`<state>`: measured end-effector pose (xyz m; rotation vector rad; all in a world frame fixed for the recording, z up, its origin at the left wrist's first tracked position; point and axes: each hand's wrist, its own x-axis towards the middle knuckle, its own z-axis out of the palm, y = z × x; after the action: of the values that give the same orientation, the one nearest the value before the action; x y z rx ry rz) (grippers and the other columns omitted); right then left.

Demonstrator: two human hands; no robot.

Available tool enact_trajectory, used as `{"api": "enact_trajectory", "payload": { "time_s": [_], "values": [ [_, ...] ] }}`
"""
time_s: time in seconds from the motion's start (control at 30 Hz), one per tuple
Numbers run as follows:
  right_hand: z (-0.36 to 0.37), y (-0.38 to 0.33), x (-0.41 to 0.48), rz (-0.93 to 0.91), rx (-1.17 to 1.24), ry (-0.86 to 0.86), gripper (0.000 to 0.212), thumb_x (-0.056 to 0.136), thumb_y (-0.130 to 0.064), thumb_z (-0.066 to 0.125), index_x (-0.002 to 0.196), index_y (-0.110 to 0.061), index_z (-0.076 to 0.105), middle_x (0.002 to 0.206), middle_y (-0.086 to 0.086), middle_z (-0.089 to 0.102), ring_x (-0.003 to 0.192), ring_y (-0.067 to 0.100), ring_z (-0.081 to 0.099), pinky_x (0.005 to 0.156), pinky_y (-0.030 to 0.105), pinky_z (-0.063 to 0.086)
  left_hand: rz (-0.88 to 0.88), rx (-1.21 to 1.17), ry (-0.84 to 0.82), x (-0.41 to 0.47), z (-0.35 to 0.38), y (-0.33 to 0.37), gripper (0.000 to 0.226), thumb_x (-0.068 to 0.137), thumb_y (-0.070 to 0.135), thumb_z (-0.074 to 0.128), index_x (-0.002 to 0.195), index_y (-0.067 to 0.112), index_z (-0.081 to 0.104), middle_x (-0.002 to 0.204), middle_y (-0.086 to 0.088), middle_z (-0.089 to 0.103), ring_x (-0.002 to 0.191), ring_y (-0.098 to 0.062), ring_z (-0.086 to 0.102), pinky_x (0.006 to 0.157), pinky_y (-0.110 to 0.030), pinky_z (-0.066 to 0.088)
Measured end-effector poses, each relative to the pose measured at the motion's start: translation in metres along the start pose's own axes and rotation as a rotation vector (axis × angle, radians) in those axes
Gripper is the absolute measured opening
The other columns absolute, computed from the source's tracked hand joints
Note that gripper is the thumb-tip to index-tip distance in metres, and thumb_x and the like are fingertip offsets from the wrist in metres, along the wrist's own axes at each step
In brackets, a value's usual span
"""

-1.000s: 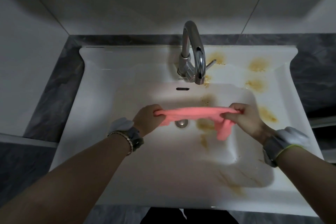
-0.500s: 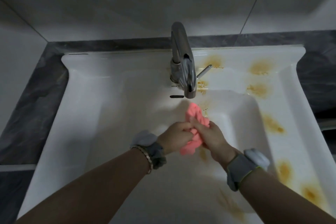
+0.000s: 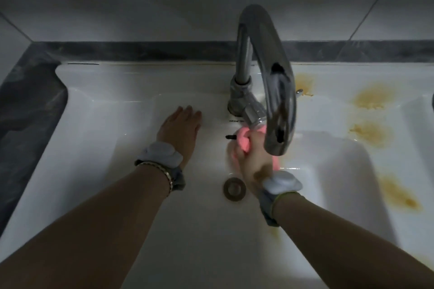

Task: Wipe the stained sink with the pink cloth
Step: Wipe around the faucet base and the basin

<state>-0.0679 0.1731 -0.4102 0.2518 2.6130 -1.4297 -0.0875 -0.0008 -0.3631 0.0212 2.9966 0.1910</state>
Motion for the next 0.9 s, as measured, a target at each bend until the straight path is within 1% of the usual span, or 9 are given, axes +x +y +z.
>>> {"api": "enact_trajectory", "payload": {
  "time_s": [0.07, 0.17, 0.27, 0.37, 0.43, 0.5, 0.63, 0.77, 0.9],
  "values": [
    [0.019, -0.004, 0.001, -0.054, -0.051, -0.073, 0.037, 0.087, -0.023, 0.058, 0.123, -0.013, 0.052, 0.121, 0.009, 0.057, 0.112, 0.024, 0.051, 0.081, 0.005, 0.032, -0.003, -0.016, 0.061, 0.003, 0.004, 0.000, 0.042, 0.099, 0.022, 0.035, 0.140, 0.014, 0.037, 0.151, -0.009, 0.033, 0.140, -0.029, 0.027, 0.113, -0.037, 0.024],
    [0.038, -0.014, 0.001, -0.291, -0.145, -0.177, 0.020, 0.086, -0.012, 0.057, 0.105, -0.011, 0.063, 0.104, 0.008, 0.060, 0.104, 0.024, 0.054, 0.087, 0.019, 0.036, 0.012, 0.005, 0.074, 0.003, 0.004, 0.000, 0.042, 0.099, 0.021, 0.035, 0.139, 0.013, 0.038, 0.150, -0.010, 0.034, 0.139, -0.028, 0.028, 0.111, -0.038, 0.026],
    [0.031, -0.011, 0.004, -0.187, 0.004, -0.227, 0.014, 0.085, -0.011, 0.055, 0.093, -0.011, 0.066, 0.085, 0.006, 0.055, 0.078, 0.019, 0.050, 0.064, 0.021, 0.035, 0.027, 0.028, 0.055, 0.002, 0.005, -0.001, 0.042, 0.099, 0.021, 0.032, 0.141, 0.012, 0.034, 0.151, -0.010, 0.032, 0.140, -0.028, 0.026, 0.110, -0.039, 0.026],
    [0.011, 0.003, 0.001, 0.102, 0.153, -0.083, 0.016, 0.085, -0.020, 0.060, 0.101, -0.018, 0.058, 0.087, 0.006, 0.051, 0.062, 0.010, 0.048, 0.055, 0.017, 0.041, 0.034, 0.053, 0.059, 0.003, 0.004, -0.002, 0.040, 0.099, 0.020, 0.032, 0.138, 0.012, 0.035, 0.149, -0.010, 0.033, 0.139, -0.026, 0.027, 0.108, -0.039, 0.028],
    [-0.004, 0.010, 0.002, 0.248, 0.318, 0.282, 0.025, 0.085, -0.012, 0.063, 0.108, -0.011, 0.053, 0.093, 0.005, 0.054, 0.067, -0.001, 0.055, 0.061, 0.007, 0.045, 0.046, 0.041, 0.049, 0.003, 0.003, -0.003, 0.039, 0.098, 0.018, 0.034, 0.136, 0.010, 0.038, 0.147, -0.011, 0.035, 0.137, -0.027, 0.029, 0.107, -0.040, 0.030],
    [-0.025, 0.004, 0.001, 0.320, 0.561, 0.536, 0.012, 0.088, -0.001, 0.054, 0.101, -0.003, 0.053, 0.090, 0.011, 0.051, 0.081, 0.016, 0.051, 0.075, 0.026, 0.044, 0.056, 0.007, 0.039, 0.005, 0.002, -0.002, 0.037, 0.097, 0.015, 0.037, 0.133, 0.007, 0.041, 0.144, -0.014, 0.037, 0.134, -0.029, 0.031, 0.105, -0.041, 0.031],
    [-0.043, -0.026, -0.018, 0.196, 1.192, 0.228, 0.011, 0.092, -0.007, 0.040, 0.093, -0.007, 0.051, 0.080, 0.010, 0.046, 0.075, 0.019, 0.046, 0.067, 0.029, 0.039, 0.066, 0.002, 0.040, 0.005, 0.004, -0.004, 0.041, 0.095, 0.011, 0.041, 0.135, 0.006, 0.040, 0.146, -0.016, 0.035, 0.136, -0.031, 0.029, 0.107, -0.043, 0.029],
    [-0.021, -0.064, -0.034, 0.045, 0.955, 0.169, 0.032, 0.089, -0.018, 0.053, 0.112, 0.004, 0.054, 0.102, 0.021, 0.059, 0.095, 0.032, 0.059, 0.088, 0.045, 0.050, 0.080, -0.008, 0.039, 0.005, 0.001, -0.005, 0.039, 0.094, 0.012, 0.042, 0.132, 0.004, 0.044, 0.142, -0.020, 0.040, 0.134, -0.033, 0.033, 0.104, -0.045, 0.032],
    [-0.002, -0.089, -0.027, -0.077, 0.604, 0.487, 0.009, 0.085, -0.007, 0.063, 0.082, -0.007, 0.055, 0.059, -0.009, 0.050, 0.055, -0.017, 0.056, 0.053, -0.002, 0.043, 0.069, 0.034, -0.001, 0.005, 0.005, -0.006, 0.045, 0.096, 0.016, 0.039, 0.140, 0.010, 0.033, 0.150, -0.014, 0.031, 0.140, -0.031, 0.024, 0.110, -0.044, 0.026]
  ]
}}
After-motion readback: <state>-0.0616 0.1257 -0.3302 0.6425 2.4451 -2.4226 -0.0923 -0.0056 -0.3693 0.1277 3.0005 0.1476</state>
